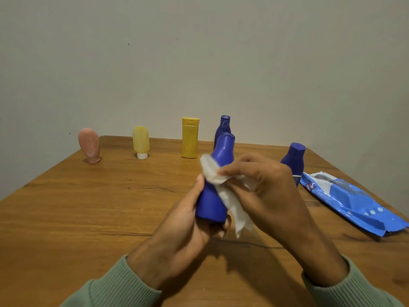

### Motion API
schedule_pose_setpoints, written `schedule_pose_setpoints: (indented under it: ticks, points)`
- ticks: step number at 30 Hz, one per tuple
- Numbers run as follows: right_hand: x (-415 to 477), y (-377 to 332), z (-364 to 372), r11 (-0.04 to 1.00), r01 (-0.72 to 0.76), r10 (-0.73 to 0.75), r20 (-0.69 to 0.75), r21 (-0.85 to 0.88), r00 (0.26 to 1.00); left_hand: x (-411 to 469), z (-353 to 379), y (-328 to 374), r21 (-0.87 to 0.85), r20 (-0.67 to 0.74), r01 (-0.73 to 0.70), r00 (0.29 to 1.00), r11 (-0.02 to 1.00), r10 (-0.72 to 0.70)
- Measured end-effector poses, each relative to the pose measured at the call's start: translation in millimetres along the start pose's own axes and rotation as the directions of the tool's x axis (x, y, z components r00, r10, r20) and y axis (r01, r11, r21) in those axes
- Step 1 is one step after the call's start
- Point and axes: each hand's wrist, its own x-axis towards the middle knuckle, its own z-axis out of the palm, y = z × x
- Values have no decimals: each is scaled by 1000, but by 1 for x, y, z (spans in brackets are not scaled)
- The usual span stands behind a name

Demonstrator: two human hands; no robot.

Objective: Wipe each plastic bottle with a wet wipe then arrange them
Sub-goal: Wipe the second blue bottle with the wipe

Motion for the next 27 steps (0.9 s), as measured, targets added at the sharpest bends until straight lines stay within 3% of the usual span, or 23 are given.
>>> schedule_pose_setpoints:
  ticks: [2,6,10,14,16,21,23,27]
  points:
    - [1,2,-1,1000,-25,25,-23,4,999,-2,3,2,25,2,16,1000,1000,-16]
    - [2,0,-2,996,-57,49,121,63,991,-1,5,3,-13,-34,-8,999,1000,7]
    - [1,1,2,998,-62,62,-7,27,998,-2,4,6,-24,-41,-3,999,1000,2]
    - [1,-9,1,994,-97,80,239,56,968,-1,5,6,-162,-113,-48,993,986,30]
    - [0,-10,2,997,-59,45,282,43,958,0,6,6,-160,-124,-65,991,985,45]
    - [-1,3,2,999,-45,45,-24,-6,999,-4,7,2,-129,-69,-25,997,991,16]
    - [-1,5,1,998,-57,56,-64,-16,996,-5,6,1,-81,-58,-15,998,997,11]
    - [1,-3,-3,995,-93,83,186,45,979,1,5,2,-100,-115,-86,990,991,75]
